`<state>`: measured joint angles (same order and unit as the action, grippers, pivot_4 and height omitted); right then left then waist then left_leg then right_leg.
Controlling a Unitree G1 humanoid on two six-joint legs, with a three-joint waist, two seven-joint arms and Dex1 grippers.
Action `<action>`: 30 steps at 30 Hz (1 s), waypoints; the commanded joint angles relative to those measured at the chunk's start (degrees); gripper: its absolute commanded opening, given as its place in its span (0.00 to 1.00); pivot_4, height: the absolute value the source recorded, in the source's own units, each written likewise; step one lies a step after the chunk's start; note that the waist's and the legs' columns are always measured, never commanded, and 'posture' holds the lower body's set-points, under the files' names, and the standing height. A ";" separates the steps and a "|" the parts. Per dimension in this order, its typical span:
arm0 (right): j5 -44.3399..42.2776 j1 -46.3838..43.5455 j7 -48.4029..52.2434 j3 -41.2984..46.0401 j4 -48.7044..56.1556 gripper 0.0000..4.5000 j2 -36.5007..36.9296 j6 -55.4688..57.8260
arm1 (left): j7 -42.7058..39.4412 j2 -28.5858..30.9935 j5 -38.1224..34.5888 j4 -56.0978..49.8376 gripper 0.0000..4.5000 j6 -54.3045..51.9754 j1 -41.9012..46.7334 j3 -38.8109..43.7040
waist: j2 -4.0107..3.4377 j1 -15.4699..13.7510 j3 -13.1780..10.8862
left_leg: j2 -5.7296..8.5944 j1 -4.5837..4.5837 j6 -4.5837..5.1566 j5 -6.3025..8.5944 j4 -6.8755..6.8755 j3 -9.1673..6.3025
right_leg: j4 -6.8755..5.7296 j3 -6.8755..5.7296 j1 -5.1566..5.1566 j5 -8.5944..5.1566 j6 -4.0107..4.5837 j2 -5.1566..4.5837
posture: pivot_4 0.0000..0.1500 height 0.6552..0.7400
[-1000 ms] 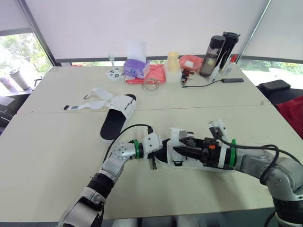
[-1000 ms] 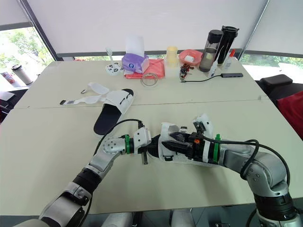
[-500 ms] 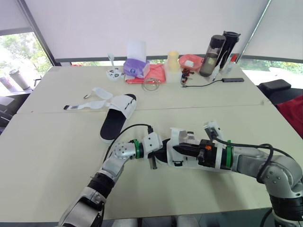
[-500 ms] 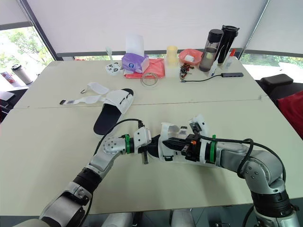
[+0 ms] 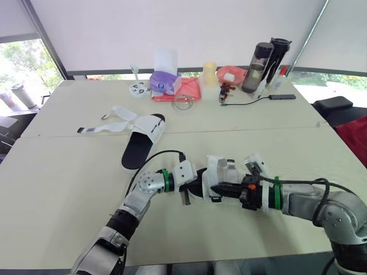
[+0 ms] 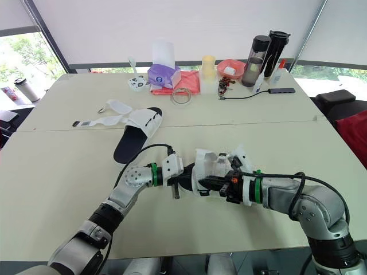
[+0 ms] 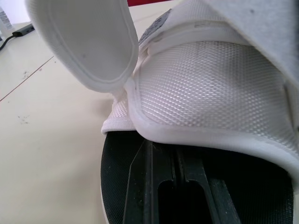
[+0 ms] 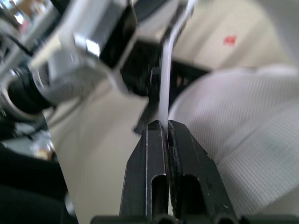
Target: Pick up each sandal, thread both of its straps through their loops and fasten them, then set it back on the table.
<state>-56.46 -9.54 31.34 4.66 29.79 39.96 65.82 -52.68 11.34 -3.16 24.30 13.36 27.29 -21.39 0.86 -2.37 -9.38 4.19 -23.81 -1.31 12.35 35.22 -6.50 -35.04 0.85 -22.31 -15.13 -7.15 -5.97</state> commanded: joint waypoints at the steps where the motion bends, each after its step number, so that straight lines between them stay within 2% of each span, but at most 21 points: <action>1: 0.15 0.97 -1.58 -0.96 1.62 0.03 -0.32 0.91 | 0.82 0.06 2.56 3.53 0.00 -1.64 -1.28 -0.97 | 0.00 -0.03 0.00 | 0.00 0.00 0.00 0.00 0.00 0.00 | 0.00 0.00 0.00 0.00 0.00 0.00 | 1.00 1.00; 14: -3.30 3.40 -10.11 0.40 5.31 0.03 -4.11 3.89 | 0.56 -0.53 2.70 4.38 0.00 -1.07 -1.14 -1.23 | -0.01 -0.05 0.01 | 0.00 0.01 -0.01 0.01 0.00 -0.04 | 0.00 -0.01 0.00 0.00 0.00 -0.03 | 1.00 1.00; 18: -0.28 5.90 -6.28 2.29 7.24 0.03 -0.24 -0.60 | 0.53 -1.04 2.76 5.38 0.00 -0.58 -0.30 -1.24 | -0.03 -0.39 0.03 | 0.00 0.01 -0.01 0.01 0.00 -0.04 | 0.02 -0.03 -0.01 -0.01 0.00 -0.03 | 1.00 1.00; 22: -4.34 8.24 -2.53 8.88 6.89 0.03 -1.02 -5.71 | 0.22 -1.05 2.66 5.85 0.00 -0.23 -0.06 -0.99 | -0.02 -0.77 0.02 | 0.05 -0.14 0.00 0.00 0.01 -0.05 | 0.14 -0.13 0.02 -0.02 -0.03 -0.06 | 1.00 1.00; 25: -5.76 9.77 -0.98 9.21 7.41 0.20 -1.05 -6.71 | -0.41 -0.67 2.71 5.54 0.00 -0.12 -0.49 -1.21 | -0.03 -0.77 0.02 | 0.05 -0.21 0.02 -0.01 0.05 -0.04 | 0.08 -0.13 -0.08 -0.01 -0.04 -0.04 | 1.00 1.00; 28: -6.34 9.81 -0.65 8.36 7.97 0.52 -1.12 -7.39 | -0.45 -0.72 2.70 5.63 0.00 -0.23 -0.27 -1.17 | -0.04 -0.72 0.03 | 0.01 -0.20 0.02 -0.01 0.05 -0.06 | 0.02 -0.13 -0.10 -0.01 -0.04 0.00 | 1.00 1.00; 30: -5.96 9.55 -1.63 8.14 7.90 0.76 -1.18 -7.92 | -0.44 -0.72 2.71 5.70 0.00 -0.27 -0.09 -1.13 | -0.03 -0.70 0.02 | 0.01 -0.20 0.02 -0.01 0.05 -0.06 | 0.01 -0.13 -0.10 -0.01 -0.04 0.00 | 1.00 1.00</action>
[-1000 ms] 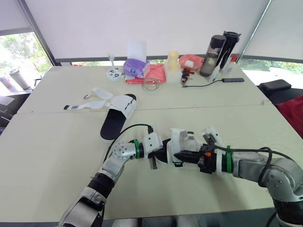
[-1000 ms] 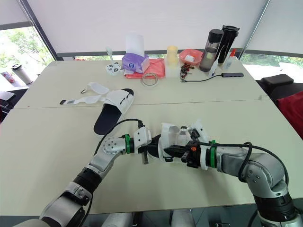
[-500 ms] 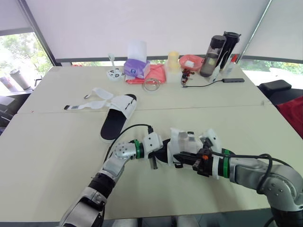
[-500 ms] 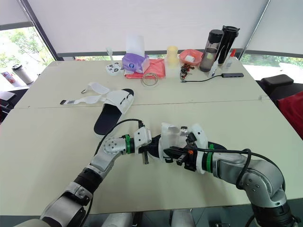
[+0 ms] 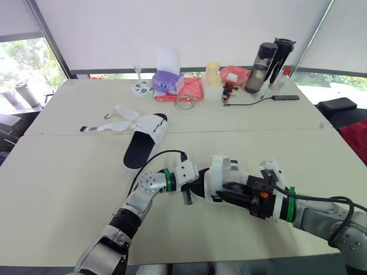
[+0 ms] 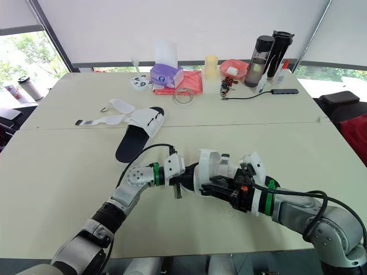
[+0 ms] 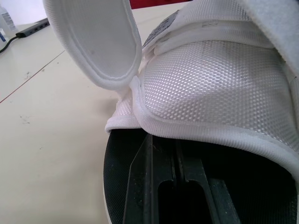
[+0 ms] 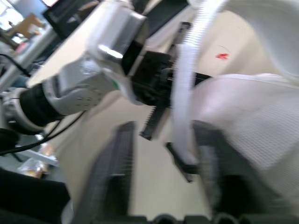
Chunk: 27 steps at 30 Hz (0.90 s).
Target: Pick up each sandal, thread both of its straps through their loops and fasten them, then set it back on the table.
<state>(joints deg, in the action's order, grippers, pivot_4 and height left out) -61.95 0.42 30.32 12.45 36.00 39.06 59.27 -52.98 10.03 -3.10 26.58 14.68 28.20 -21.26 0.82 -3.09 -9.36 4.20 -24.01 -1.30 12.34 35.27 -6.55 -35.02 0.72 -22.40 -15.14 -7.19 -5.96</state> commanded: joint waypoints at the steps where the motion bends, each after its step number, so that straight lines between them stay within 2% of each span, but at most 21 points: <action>1: -0.60 -0.24 -1.23 0.65 1.53 0.89 -0.22 -1.47 | -0.16 0.63 2.64 3.38 0.00 -1.60 -0.96 -1.23 | 0.00 0.00 0.00 | 0.00 0.00 0.00 0.00 0.00 0.00 | 0.00 0.00 0.00 0.00 0.00 -0.01 | 1.00 1.00; 2: -1.26 0.21 -1.55 1.33 1.39 0.98 -0.09 -1.49 | -0.15 0.65 2.61 3.32 0.00 -1.65 -0.93 -1.18 | 0.01 -0.02 0.00 | 0.00 0.00 0.00 0.00 0.00 0.00 | 0.00 0.00 0.00 0.00 0.00 -0.01 | 1.00 1.00; 9: -8.65 12.33 2.07 5.92 5.84 0.98 3.39 -0.61 | -0.42 1.42 2.55 2.30 0.00 -1.91 -1.77 -1.15 | 0.01 -0.54 0.00 | 0.00 -0.03 0.00 0.00 -0.03 0.01 | 0.02 0.00 -0.03 -0.01 -0.01 -0.02 | 1.00 1.00; 13: -5.35 15.94 1.71 3.47 5.77 0.98 2.10 -3.61 | -0.61 1.64 2.55 2.28 0.00 -2.07 -1.55 -1.07 | 0.04 -0.34 0.05 | -0.06 0.02 0.00 0.01 -0.06 0.02 | 0.02 0.00 -0.02 -0.02 -0.02 0.03 | 1.00 1.00; 21: 1.28 18.20 0.34 -0.84 5.78 0.98 -1.21 -10.28 | -1.36 2.61 2.30 2.25 0.00 -2.53 -0.91 -0.79 | 0.07 0.90 0.38 | -0.12 0.14 -0.16 0.10 -0.09 -0.01 | 0.02 0.01 0.09 -0.04 0.01 -0.04 | 1.00 1.00; 23: 0.43 18.12 -0.50 0.98 5.45 0.98 -2.40 -12.13 | -1.53 2.76 2.21 2.27 0.00 -2.55 -0.87 -0.76 | 0.08 0.92 0.37 | -0.12 0.16 -0.17 0.11 -0.10 -0.01 | 0.02 0.02 0.09 -0.05 0.00 -0.04 | 1.00 1.00; 27: -9.78 13.53 -4.97 7.28 4.02 0.98 -4.36 -14.50 | -1.87 2.80 2.13 2.33 0.00 -2.67 -0.88 -0.79 | 0.06 0.94 0.34 | -0.12 0.10 -0.18 0.11 -0.09 -0.01 | 0.02 0.05 0.06 -0.04 0.01 -0.07 | 1.00 1.00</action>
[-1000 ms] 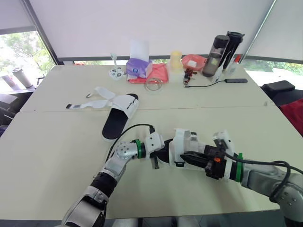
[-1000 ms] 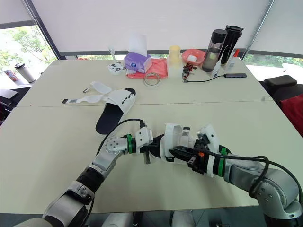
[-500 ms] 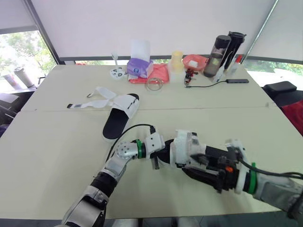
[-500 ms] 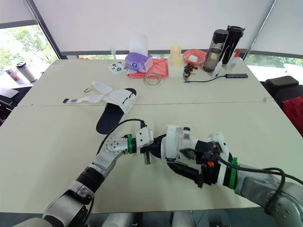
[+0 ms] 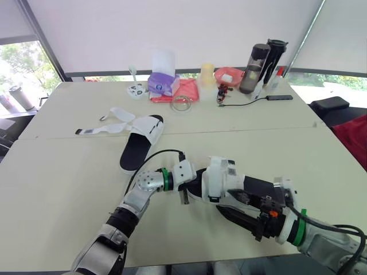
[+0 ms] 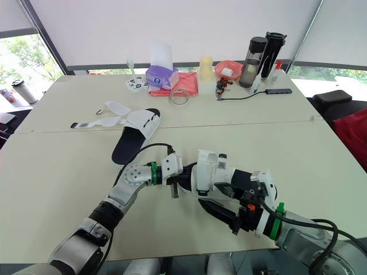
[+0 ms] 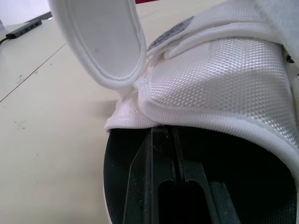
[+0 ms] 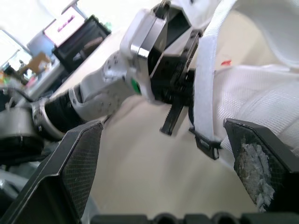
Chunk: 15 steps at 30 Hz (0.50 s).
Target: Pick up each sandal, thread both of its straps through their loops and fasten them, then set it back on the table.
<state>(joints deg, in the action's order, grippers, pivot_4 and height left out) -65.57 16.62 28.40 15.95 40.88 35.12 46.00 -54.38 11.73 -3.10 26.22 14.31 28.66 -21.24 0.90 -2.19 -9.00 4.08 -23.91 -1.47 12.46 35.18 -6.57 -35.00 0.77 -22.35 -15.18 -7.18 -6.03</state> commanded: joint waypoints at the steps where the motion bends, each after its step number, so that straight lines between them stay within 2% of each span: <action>1: -7.17 -3.64 -3.81 3.85 -0.82 0.98 -0.28 -1.23 | -0.53 1.06 2.14 2.70 0.00 -2.29 -1.36 -0.85 | -0.08 0.06 -0.05 | 0.01 -0.03 0.00 0.00 0.00 0.03 | 0.00 0.04 -0.06 0.01 0.00 -0.01 | 1.00 1.00; 5: -7.46 -6.77 -5.08 2.03 -0.90 0.98 0.86 -0.29 | -0.39 0.51 2.27 3.05 0.00 -2.26 -1.31 -1.05 | -0.15 -0.07 -0.06 | 0.01 -0.06 0.15 -0.09 -0.02 0.02 | -0.01 0.02 -0.12 0.01 0.01 0.01 | 1.00 1.00; 9: -15.42 -8.86 -8.44 3.97 -2.37 0.98 0.90 -0.33 | -0.08 0.23 2.22 3.08 0.00 -2.33 -1.40 -0.84 | -0.16 -0.14 -0.07 | 0.05 -0.16 0.18 -0.11 -0.01 0.02 | -0.01 0.00 -0.19 0.02 0.00 0.09 | 1.00 1.00; 12: -19.82 -4.99 -5.94 3.63 -0.67 0.98 5.72 3.53 | 0.02 0.36 2.24 2.66 0.00 -2.36 -2.00 -0.88 | -0.16 -0.17 -0.07 | 0.07 -0.18 0.19 -0.11 0.03 0.02 | -0.01 0.01 -0.17 0.02 0.00 0.06 | 1.00 1.00; 15: -19.50 -0.28 -2.71 2.22 1.65 0.98 10.11 5.91 | 0.02 0.49 2.29 2.28 0.00 -2.38 -2.49 -0.93 | -0.22 -0.10 -0.05 | 0.06 -0.18 0.19 -0.11 0.02 0.02 | 0.00 0.01 -0.18 0.01 0.00 0.00 | 1.00 1.00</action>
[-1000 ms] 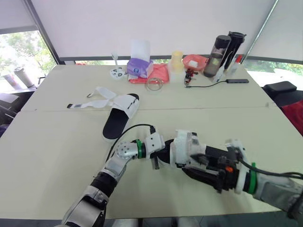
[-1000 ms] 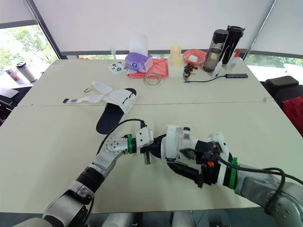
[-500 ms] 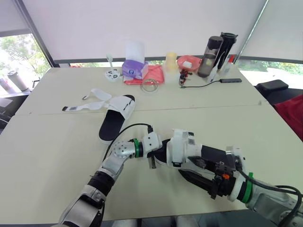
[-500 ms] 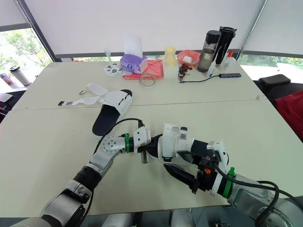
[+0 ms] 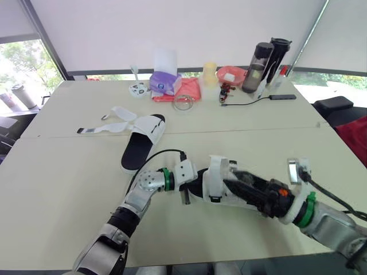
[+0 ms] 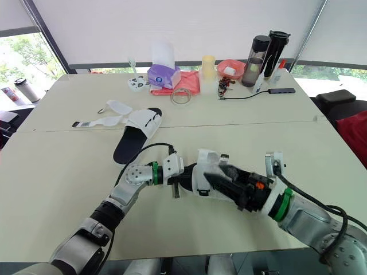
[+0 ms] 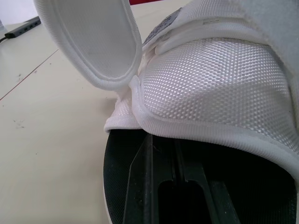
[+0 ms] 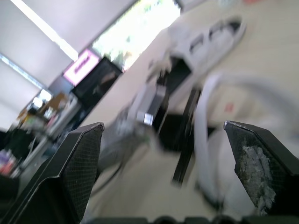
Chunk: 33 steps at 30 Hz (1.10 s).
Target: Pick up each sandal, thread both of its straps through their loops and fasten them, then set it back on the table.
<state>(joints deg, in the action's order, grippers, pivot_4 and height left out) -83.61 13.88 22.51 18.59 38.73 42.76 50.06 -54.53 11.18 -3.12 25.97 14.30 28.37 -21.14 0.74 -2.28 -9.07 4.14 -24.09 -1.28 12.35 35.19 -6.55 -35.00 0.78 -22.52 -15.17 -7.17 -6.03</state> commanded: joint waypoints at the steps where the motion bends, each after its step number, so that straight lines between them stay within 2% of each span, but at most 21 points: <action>1: 1.47 4.57 4.70 -1.65 4.81 0.98 3.71 2.19 | 0.18 1.05 2.32 2.42 0.00 -2.48 -2.33 -1.02 | -0.05 -0.01 0.02 | 0.00 0.00 0.00 0.00 0.00 0.01 | 0.00 0.00 -0.01 0.00 0.00 -0.01 | 1.00 1.00; 4: 13.39 8.64 6.73 -6.59 5.53 0.98 3.64 -0.72 | 0.12 1.00 2.35 2.31 0.00 -2.62 -2.38 -1.03 | -0.01 0.00 0.01 | -0.03 0.03 0.00 0.00 0.01 -0.01 | -0.01 -0.03 0.02 0.00 0.00 0.03 | 1.00 1.00; 8: 27.74 9.68 7.40 -12.53 4.53 0.98 0.88 -7.82 | -0.16 1.08 2.28 2.32 0.00 -2.74 -2.16 -1.10 | -0.02 0.05 0.01 | 0.00 0.04 -0.02 0.01 0.07 0.08 | -0.01 0.00 0.04 0.00 -0.01 0.08 | 1.00 1.00; 13: 37.13 8.76 7.28 -15.84 2.00 0.98 -3.60 -14.12 | -0.82 1.21 2.18 2.39 0.00 -2.92 -1.74 -1.13 | -0.02 0.02 0.01 | 0.00 0.05 -0.02 0.01 0.04 0.04 | -0.01 -0.02 0.03 0.00 -0.02 0.10 | 1.00 1.00; 19: 38.36 7.01 7.72 -16.15 0.88 0.98 -6.98 -14.72 | -2.02 1.59 1.87 1.73 0.00 -3.45 -1.74 -1.20 | -0.03 0.06 0.02 | 0.01 0.06 -0.01 0.01 0.04 0.02 | -0.04 -0.02 0.02 0.01 -0.03 0.13 | 1.00 1.00; 27: 32.15 3.84 6.79 -16.87 1.20 0.98 -10.34 -9.80 | -1.97 1.84 1.94 0.98 0.00 -3.79 -2.15 -1.33 | -0.02 0.19 0.01 | -0.01 0.10 -0.01 0.01 0.03 0.01 | -0.10 -0.01 0.03 0.01 -0.02 0.14 | 1.00 1.00; 33: 31.62 1.65 5.64 -16.76 -0.39 0.98 -12.48 -9.02 | -1.69 2.08 2.16 0.99 0.00 -3.81 -2.45 -1.37 | -0.03 0.19 0.02 | -0.02 0.11 -0.01 0.00 0.01 0.01 | -0.11 0.00 0.02 0.01 -0.02 0.15 | 1.00 1.00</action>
<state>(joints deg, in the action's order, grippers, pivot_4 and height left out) -50.88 16.64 28.48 0.89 37.96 30.96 41.54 -55.21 12.14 -3.17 24.51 12.74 27.98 -20.93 0.71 -2.09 -9.05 4.12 -23.97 -1.29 12.35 35.21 -6.53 -35.11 0.78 -22.50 -15.16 -7.19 -5.88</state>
